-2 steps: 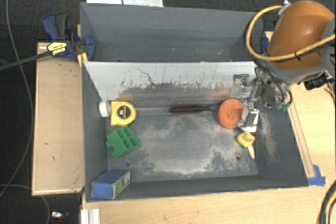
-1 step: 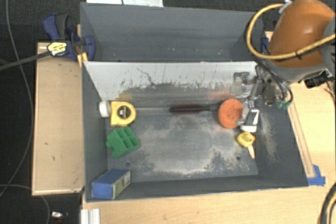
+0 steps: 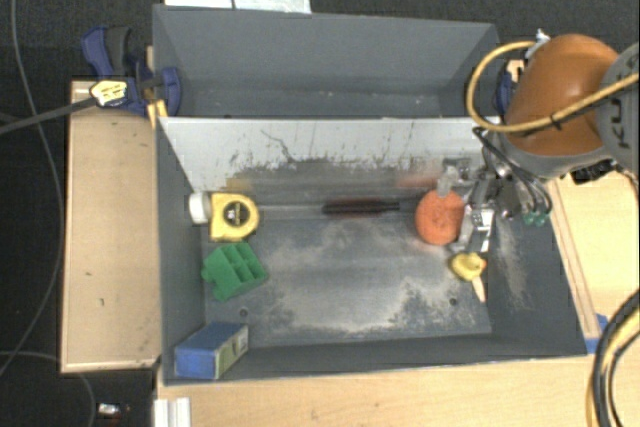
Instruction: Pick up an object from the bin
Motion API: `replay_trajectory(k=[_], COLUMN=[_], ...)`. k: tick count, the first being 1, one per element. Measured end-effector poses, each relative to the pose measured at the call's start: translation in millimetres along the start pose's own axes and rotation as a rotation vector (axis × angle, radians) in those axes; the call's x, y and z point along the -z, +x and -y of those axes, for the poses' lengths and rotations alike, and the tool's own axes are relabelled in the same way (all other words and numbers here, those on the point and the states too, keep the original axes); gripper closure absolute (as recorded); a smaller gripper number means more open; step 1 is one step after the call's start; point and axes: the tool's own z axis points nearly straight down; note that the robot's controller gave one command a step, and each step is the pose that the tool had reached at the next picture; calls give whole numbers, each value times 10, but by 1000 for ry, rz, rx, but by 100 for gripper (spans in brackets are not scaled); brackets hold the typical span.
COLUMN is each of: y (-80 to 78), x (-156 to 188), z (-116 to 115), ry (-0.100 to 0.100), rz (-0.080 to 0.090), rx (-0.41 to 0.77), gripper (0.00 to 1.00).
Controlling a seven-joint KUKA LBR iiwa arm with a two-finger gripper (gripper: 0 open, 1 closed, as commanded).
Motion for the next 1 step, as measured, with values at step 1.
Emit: replay_trajectory(k=[1], y=[-82], x=[-91], z=[242], ry=[0], rz=[1], rx=[-182], gripper=[0])
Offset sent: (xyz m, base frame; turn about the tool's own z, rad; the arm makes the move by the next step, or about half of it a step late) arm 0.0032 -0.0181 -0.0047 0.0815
